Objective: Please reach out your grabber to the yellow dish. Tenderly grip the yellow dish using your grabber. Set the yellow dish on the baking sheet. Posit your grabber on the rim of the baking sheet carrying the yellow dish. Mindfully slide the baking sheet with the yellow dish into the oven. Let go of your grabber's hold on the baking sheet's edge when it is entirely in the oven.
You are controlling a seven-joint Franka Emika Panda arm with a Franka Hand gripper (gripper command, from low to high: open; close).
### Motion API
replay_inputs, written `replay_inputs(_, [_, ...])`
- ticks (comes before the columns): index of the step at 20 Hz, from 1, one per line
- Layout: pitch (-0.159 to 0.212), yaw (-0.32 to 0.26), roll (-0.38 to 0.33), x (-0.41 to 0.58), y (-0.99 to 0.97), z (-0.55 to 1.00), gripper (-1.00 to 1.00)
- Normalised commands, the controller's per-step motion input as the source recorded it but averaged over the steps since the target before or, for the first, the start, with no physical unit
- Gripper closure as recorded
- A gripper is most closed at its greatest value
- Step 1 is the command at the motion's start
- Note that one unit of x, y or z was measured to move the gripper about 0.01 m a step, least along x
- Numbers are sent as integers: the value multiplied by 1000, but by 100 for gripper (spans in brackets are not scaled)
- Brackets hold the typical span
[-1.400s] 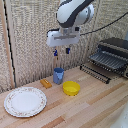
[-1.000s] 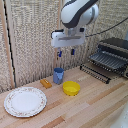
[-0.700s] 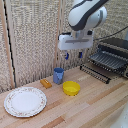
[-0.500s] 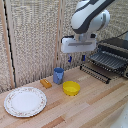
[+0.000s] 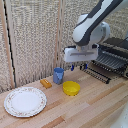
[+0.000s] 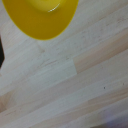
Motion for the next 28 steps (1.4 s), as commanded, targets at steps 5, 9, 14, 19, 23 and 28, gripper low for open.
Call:
replay_inputs(5, [56,39,-73,-60,-274,-430,-100])
replay_inputs(9, [7,74,-25,-5,-110,-340,-100])
replay_inputs(14, [0,83,-10,0,-37,-342,-100])
replay_inputs(19, [0,82,-27,10,-48,-399,-100])
replay_inputs(23, [-4,84,-18,16,-44,-305,-100])
replay_inputs(28, [-11,37,-7,87,20,-164,100])
